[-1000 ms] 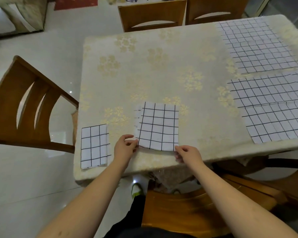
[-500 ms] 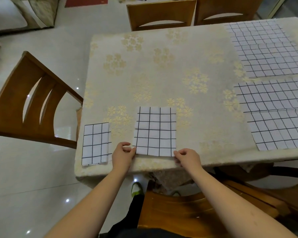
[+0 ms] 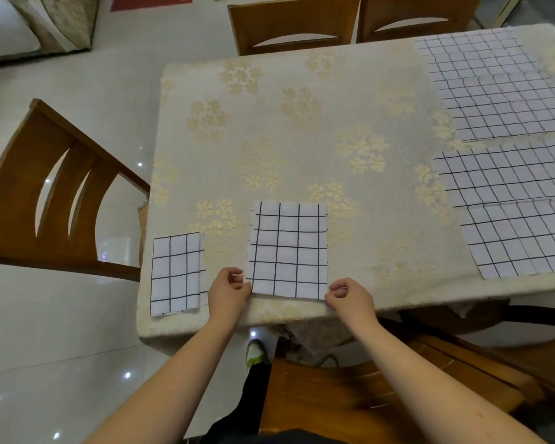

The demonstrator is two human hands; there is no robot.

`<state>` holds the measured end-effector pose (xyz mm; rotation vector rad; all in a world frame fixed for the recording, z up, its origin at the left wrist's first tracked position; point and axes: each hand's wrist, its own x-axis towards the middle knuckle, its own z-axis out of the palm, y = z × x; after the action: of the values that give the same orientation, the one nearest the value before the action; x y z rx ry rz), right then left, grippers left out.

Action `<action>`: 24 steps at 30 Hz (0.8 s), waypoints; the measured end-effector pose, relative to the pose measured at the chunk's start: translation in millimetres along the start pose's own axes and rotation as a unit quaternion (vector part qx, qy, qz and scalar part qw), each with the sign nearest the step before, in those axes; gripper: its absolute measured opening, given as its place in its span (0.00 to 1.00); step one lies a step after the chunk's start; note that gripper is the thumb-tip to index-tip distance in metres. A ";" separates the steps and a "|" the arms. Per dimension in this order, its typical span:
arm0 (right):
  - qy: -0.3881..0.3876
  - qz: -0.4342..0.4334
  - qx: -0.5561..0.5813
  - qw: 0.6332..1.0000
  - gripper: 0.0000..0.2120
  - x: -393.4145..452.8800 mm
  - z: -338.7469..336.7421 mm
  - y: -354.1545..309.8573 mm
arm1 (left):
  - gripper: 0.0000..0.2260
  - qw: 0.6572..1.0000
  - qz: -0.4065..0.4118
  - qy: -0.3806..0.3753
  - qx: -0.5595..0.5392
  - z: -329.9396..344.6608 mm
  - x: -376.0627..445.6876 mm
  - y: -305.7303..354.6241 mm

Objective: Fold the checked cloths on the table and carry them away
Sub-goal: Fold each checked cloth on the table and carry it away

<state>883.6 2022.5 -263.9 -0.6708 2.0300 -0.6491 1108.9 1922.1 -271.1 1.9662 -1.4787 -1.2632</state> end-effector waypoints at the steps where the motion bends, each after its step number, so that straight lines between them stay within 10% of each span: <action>1: -0.002 0.001 0.001 1.000 0.06 -0.8 0.4 -0.1 | 0.12 1.000 0.002 -0.004 0.008 -0.6 1.2 0.0; 8: 0.025 -0.021 -0.041 0.999 0.07 -5.1 0.4 -4.0 | 0.13 0.982 0.131 0.017 0.135 -0.6 19.8 8.3; 16: 0.074 -0.246 -0.268 0.929 0.20 26.5 35.7 -34.6 | 0.25 0.778 0.456 -0.095 0.421 24.3 54.0 15.5; 24: 0.035 -0.245 -0.438 0.864 0.31 44.9 54.2 -0.8 | 0.29 0.718 0.483 -0.171 0.471 33.7 68.8 2.6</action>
<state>909.0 1981.6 -315.2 -1.7530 2.1881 0.0425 1082.8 1866.2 -316.6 0.8507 -3.1469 -0.3424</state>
